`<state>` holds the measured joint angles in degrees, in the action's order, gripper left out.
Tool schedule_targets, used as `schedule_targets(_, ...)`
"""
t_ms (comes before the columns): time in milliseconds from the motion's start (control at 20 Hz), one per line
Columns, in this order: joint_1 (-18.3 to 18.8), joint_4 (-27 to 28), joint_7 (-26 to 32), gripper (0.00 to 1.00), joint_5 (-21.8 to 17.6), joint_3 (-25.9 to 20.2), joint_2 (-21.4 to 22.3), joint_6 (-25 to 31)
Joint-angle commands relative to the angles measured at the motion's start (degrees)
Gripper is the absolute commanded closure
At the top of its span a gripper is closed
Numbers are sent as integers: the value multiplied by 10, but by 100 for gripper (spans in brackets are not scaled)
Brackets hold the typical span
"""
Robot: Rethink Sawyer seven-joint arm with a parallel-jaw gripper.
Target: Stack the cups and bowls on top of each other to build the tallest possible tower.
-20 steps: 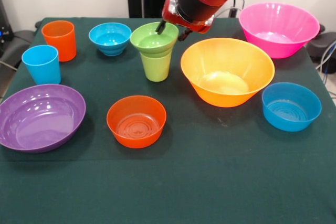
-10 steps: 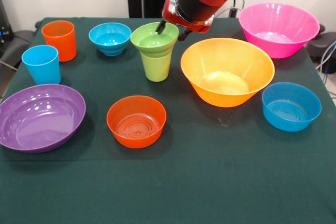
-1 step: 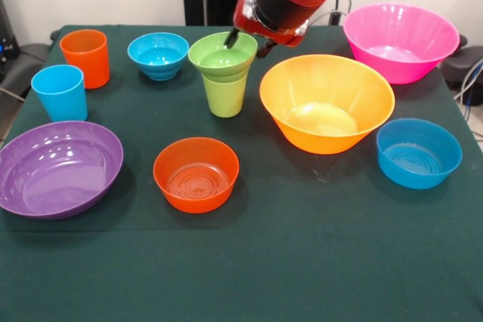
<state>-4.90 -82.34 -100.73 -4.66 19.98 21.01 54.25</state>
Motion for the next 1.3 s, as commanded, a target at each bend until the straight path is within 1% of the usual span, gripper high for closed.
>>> schedule_targets(50, -15, -10, -73, 0, -3, -46, 5, -12)
schedule_targets(200, -13, -11, -76, 0, 2, -50, 6, -21)
schedule_targets(350, -6, -18, -80, 0, 10, -59, 6, -48)
schedule_targets(550, 3, -25, -78, 0, 17, -70, 8, -66)
schedule_targets(750, 3, -27, -75, 0, 19, -69, 16, -56)
schedule_targets(1200, 9, -49, -74, 0, 37, -83, 41, -84)
schedule_targets(1300, 7, -47, -75, 0, 38, -82, 41, -81)
